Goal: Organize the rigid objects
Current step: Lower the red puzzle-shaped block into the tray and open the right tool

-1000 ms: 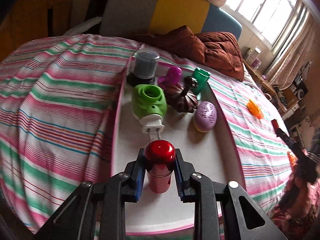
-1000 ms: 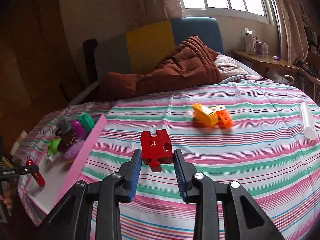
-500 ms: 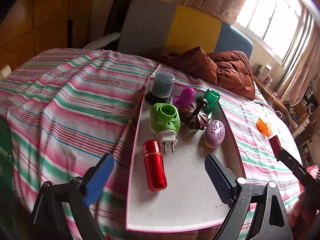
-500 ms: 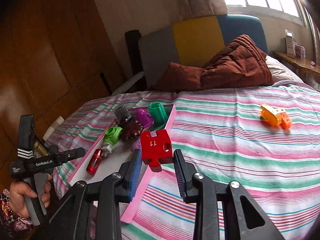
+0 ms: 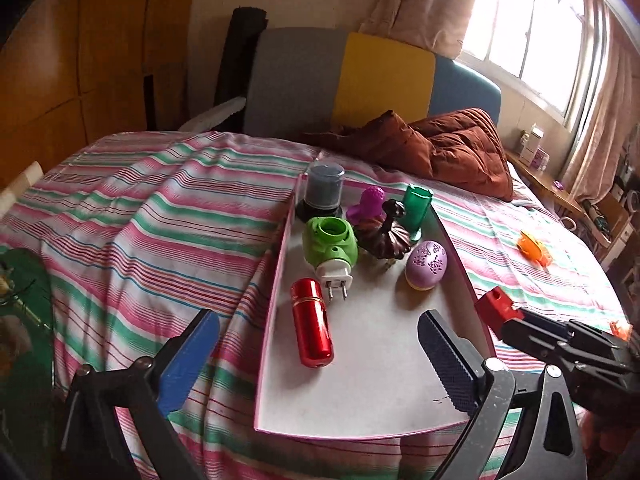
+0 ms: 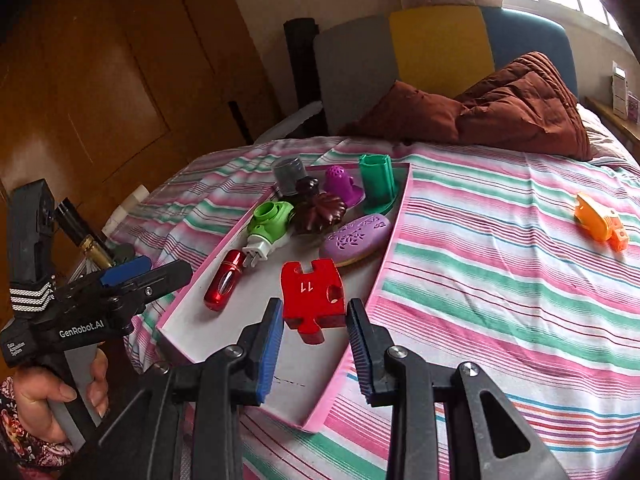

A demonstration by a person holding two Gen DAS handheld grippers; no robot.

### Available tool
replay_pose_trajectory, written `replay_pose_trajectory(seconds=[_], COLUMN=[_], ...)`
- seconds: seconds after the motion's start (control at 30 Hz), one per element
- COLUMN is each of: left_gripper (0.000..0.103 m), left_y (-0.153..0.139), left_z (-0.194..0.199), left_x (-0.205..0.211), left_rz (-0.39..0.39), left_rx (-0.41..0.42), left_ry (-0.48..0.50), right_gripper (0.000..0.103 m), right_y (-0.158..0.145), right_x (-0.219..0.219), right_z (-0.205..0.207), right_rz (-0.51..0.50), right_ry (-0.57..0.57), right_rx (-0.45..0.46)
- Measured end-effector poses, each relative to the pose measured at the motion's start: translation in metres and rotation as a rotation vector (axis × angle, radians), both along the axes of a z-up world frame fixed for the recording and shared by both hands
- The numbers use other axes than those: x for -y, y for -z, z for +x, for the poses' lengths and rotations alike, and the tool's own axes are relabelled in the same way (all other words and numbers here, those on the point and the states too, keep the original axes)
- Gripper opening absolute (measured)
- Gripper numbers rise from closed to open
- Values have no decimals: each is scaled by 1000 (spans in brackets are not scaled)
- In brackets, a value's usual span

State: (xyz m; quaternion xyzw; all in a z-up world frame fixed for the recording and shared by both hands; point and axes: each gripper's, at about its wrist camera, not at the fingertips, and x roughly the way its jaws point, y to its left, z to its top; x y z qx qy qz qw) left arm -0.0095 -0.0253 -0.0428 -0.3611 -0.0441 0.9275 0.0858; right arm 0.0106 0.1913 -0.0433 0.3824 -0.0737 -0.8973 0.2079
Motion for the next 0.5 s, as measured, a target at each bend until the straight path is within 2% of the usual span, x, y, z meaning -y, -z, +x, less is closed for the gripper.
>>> replay_pose_trajectory(seconds=[0.17, 0.33, 0.5], left_gripper=[103, 103, 103], left_y=[-3, -2, 1], left_z=[7, 6, 6], left_x=[10, 18, 19], left_rz=[6, 29, 38], left_rx=[-22, 0, 15], left_ry=[-42, -62, -70], right_gripper=[32, 32, 32], right_y=[7, 15, 16], right_x=[18, 34, 52], right_z=[-11, -24, -42], right_rz=[-6, -11, 17], right_ry=[-16, -20, -32], right_rx=[39, 80, 81])
